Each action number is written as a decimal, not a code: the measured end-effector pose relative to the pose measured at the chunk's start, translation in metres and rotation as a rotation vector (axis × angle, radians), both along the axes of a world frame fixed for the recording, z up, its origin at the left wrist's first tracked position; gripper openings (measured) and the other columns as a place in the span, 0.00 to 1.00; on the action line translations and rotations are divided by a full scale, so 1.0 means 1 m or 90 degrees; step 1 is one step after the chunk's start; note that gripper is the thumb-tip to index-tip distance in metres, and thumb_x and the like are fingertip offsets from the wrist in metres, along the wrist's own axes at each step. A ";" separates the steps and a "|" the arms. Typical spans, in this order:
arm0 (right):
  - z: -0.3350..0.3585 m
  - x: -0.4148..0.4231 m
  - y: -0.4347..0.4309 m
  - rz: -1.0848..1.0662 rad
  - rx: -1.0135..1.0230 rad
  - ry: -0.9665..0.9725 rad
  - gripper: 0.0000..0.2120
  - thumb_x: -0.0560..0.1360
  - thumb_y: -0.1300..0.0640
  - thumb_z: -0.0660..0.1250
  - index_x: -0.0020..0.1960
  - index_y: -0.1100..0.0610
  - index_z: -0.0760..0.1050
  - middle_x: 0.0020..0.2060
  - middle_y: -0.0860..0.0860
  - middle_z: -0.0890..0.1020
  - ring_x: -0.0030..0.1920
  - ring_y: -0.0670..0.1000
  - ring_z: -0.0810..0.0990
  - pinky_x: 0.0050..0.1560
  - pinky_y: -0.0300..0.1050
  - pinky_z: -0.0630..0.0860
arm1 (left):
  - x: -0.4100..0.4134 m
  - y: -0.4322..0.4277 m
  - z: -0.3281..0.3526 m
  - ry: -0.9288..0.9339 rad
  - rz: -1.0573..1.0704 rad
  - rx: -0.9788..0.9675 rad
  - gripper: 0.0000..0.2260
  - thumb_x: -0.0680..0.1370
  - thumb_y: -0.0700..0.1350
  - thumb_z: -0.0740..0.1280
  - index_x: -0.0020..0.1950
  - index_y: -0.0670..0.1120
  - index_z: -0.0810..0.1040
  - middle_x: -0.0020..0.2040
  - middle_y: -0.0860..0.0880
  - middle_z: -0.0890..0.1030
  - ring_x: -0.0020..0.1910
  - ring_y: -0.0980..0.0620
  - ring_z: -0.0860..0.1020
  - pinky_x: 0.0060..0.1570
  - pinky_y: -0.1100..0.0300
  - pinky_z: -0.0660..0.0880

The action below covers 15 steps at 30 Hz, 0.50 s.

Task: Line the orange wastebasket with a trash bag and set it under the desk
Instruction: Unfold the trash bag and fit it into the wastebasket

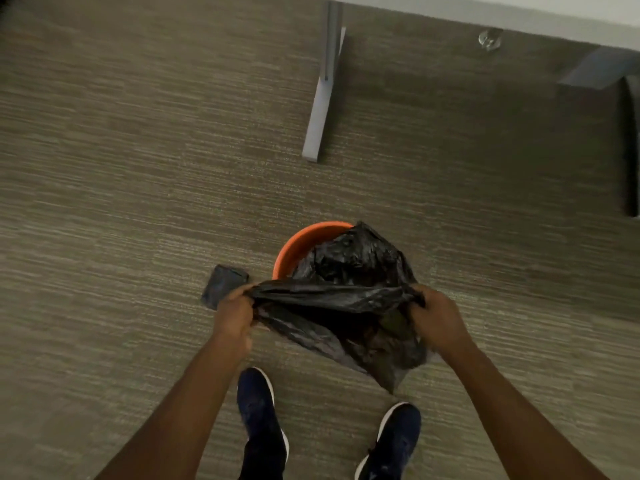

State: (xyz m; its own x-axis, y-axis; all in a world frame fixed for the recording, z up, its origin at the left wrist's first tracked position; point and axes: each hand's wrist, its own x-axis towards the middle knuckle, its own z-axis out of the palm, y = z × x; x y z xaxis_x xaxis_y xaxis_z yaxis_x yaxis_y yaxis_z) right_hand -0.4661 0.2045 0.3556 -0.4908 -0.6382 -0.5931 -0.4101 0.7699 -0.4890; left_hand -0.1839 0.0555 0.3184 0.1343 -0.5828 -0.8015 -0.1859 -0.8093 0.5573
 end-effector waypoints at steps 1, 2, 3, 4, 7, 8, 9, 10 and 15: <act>0.003 -0.003 -0.002 -0.027 -0.006 -0.051 0.14 0.78 0.60 0.65 0.60 0.50 0.83 0.52 0.52 0.87 0.52 0.55 0.84 0.47 0.45 0.75 | 0.001 -0.006 0.002 0.055 0.059 0.026 0.14 0.83 0.33 0.55 0.58 0.40 0.80 0.46 0.42 0.81 0.42 0.46 0.79 0.42 0.52 0.77; 0.005 -0.006 -0.004 -0.043 -0.015 -0.101 0.12 0.79 0.58 0.65 0.56 0.47 0.84 0.48 0.49 0.88 0.48 0.52 0.85 0.45 0.46 0.77 | 0.002 -0.012 0.005 0.088 0.093 0.041 0.14 0.83 0.33 0.54 0.56 0.40 0.79 0.47 0.42 0.81 0.43 0.46 0.79 0.42 0.54 0.76; 0.008 -0.009 -0.007 -0.058 -0.027 -0.144 0.10 0.79 0.55 0.66 0.51 0.43 0.84 0.43 0.46 0.88 0.44 0.49 0.86 0.43 0.46 0.78 | 0.005 -0.016 0.007 0.117 0.117 0.055 0.15 0.83 0.32 0.53 0.54 0.41 0.79 0.47 0.42 0.81 0.44 0.45 0.79 0.44 0.53 0.76; 0.011 -0.012 -0.010 -0.075 -0.040 -0.181 0.10 0.79 0.54 0.67 0.47 0.40 0.84 0.40 0.44 0.88 0.41 0.46 0.86 0.40 0.44 0.78 | 0.008 -0.020 0.009 0.139 0.135 0.065 0.16 0.83 0.32 0.53 0.52 0.42 0.79 0.47 0.41 0.83 0.45 0.45 0.79 0.46 0.53 0.76; 0.011 -0.020 -0.019 -0.135 -0.077 -0.260 0.11 0.78 0.52 0.69 0.45 0.36 0.84 0.40 0.41 0.88 0.39 0.42 0.87 0.36 0.37 0.79 | 0.009 -0.027 0.018 0.127 0.149 0.089 0.17 0.83 0.33 0.52 0.48 0.42 0.80 0.40 0.43 0.86 0.44 0.45 0.81 0.45 0.51 0.77; 0.006 -0.022 -0.026 -0.166 -0.078 -0.270 0.08 0.78 0.52 0.70 0.48 0.40 0.85 0.41 0.43 0.88 0.40 0.44 0.87 0.37 0.39 0.80 | 0.009 -0.031 0.016 0.099 0.132 0.097 0.16 0.83 0.34 0.54 0.48 0.42 0.80 0.41 0.43 0.85 0.43 0.45 0.81 0.43 0.50 0.77; -0.001 -0.025 -0.033 -0.205 -0.073 -0.274 0.06 0.78 0.53 0.70 0.52 0.46 0.85 0.41 0.46 0.89 0.42 0.47 0.88 0.40 0.43 0.81 | 0.009 -0.034 0.014 0.076 0.114 0.105 0.14 0.83 0.36 0.56 0.48 0.42 0.81 0.43 0.42 0.85 0.42 0.44 0.81 0.42 0.50 0.77; -0.006 -0.030 -0.039 -0.254 -0.067 -0.286 0.08 0.78 0.55 0.70 0.55 0.51 0.83 0.43 0.51 0.89 0.44 0.51 0.88 0.44 0.47 0.81 | 0.006 -0.037 0.015 0.063 0.093 0.113 0.12 0.83 0.39 0.58 0.49 0.42 0.81 0.43 0.41 0.84 0.41 0.43 0.82 0.40 0.51 0.78; -0.030 -0.046 -0.074 -0.383 0.011 -0.382 0.06 0.79 0.62 0.66 0.54 0.59 0.81 0.43 0.57 0.87 0.43 0.56 0.86 0.43 0.49 0.80 | -0.001 -0.063 0.007 -0.025 -0.179 0.103 0.21 0.70 0.59 0.73 0.53 0.43 0.85 0.49 0.39 0.88 0.48 0.39 0.86 0.57 0.40 0.81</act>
